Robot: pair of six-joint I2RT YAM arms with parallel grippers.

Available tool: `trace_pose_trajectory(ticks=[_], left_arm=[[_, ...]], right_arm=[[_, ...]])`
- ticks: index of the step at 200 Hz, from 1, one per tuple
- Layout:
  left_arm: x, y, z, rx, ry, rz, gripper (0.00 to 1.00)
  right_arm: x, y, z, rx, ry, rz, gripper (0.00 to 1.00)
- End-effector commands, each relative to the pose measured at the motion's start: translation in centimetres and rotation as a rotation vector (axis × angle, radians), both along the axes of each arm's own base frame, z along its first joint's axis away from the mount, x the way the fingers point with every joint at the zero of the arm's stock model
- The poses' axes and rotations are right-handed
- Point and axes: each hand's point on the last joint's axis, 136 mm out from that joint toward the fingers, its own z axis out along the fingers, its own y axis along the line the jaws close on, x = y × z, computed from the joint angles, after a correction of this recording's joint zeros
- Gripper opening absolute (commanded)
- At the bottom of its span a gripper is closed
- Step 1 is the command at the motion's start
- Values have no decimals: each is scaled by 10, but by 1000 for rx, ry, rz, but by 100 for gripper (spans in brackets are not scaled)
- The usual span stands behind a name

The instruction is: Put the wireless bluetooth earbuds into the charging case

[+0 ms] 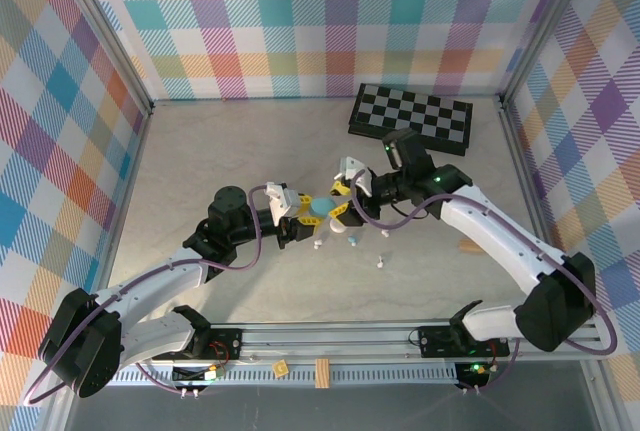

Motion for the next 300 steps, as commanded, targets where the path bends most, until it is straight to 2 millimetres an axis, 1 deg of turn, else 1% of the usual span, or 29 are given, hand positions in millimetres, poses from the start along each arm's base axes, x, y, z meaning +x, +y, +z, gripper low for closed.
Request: trace_pose_trajectory(ticks=[1, 46, 59, 80, 114, 143, 187, 224, 235, 249, 275, 292, 300], left_arm=[[-12, -4, 14, -44, -43, -60, 37], [-13, -8, 22, -95, -35, -83, 37], [-13, -9, 25, -107, -34, -93, 37], [-14, -11, 27, -110, -32, -109, 37], [-16, -9, 25, -106, -43, -109, 37], [-17, -10, 24, -112, -39, -116, 37], [-18, -11, 25, -116, -38, -128, 37], [-20, -10, 27, -122, -42, -133, 37], [-20, -10, 27, -123, -44, -131, 37], [-19, -10, 27, -127, -49, -128, 37], [-18, -10, 24, -132, -46, -121, 37], [-16, -11, 22, -134, -43, -118, 37], [-16, -11, 22, -137, -44, -117, 37]], right_arm=[[-5, -1, 8, 47, -14, 27, 59], [-8, -2, 9, 51, -14, 30, 68], [-7, -2, 8, 50, -12, 27, 72], [-1, -2, 9, 54, -24, -5, 73], [4, -5, 19, 90, -49, -45, 73], [15, -10, 22, 99, -47, -110, 72], [27, -13, 31, 133, -64, -178, 73], [43, -16, 40, 158, -68, -266, 74], [46, -16, 42, 154, -60, -286, 79], [47, -16, 44, 152, -52, -291, 81], [37, -16, 53, 180, -61, -255, 90], [30, -19, 63, 228, -58, -250, 99], [28, -22, 70, 263, -43, -256, 99]])
